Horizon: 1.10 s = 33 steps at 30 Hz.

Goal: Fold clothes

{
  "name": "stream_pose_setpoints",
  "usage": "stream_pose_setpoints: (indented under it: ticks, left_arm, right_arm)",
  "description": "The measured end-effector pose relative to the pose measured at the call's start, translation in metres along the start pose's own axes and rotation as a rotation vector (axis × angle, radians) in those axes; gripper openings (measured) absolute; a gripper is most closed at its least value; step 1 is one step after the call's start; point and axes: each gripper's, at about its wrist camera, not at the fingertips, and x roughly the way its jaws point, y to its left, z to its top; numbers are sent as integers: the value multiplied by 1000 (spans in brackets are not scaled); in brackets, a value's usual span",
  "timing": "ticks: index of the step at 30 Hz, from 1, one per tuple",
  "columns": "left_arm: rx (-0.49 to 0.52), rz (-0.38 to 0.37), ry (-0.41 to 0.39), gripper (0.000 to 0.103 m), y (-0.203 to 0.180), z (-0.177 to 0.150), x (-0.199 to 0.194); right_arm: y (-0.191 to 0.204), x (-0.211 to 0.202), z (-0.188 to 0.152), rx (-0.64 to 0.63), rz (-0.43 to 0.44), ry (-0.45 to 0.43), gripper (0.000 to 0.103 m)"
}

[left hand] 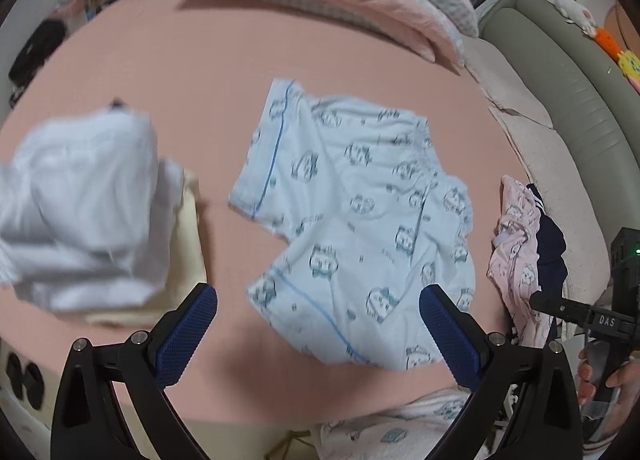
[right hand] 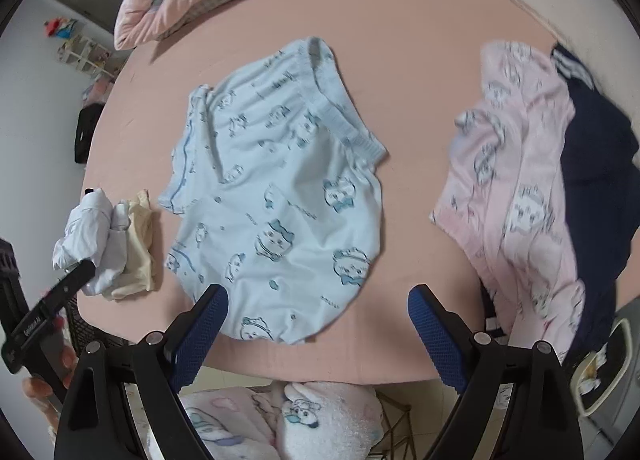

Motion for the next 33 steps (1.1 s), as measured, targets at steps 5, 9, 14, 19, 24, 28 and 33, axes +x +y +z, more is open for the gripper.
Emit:
stream_pose_setpoints:
  ticks: [5, 9, 14, 19, 24, 28, 33]
  left_arm:
    - [-60, -35, 28, 103, 19, -22, 19]
    - [-124, -91, 34, 103, 34, -38, 34]
    - [-181, -167, 46, 103, 39, -54, 54]
    - [-265, -215, 90, 103, 46, -65, 81]
    - [-359, -268, 92, 103, 56, -70, 98]
    - [-438, -350, 68, 103, 64, -72, 108]
    - [-502, -393, 32, 103, 72, -70, 116]
  right_arm:
    - [-23, 21, -9, 65, 23, 13, 92]
    - [-38, 37, -14, 106, 38, 19, 92]
    - [-48, 55, -17, 150, 94, 27, 92]
    - [-55, 75, -20, 197, 148, 37, 92]
    - [-66, 85, -12, 240, 191, 7, 92]
    - [-72, 91, -4, 267, 211, -23, 92]
    - [-74, 98, 13, 298, 248, -81, 92]
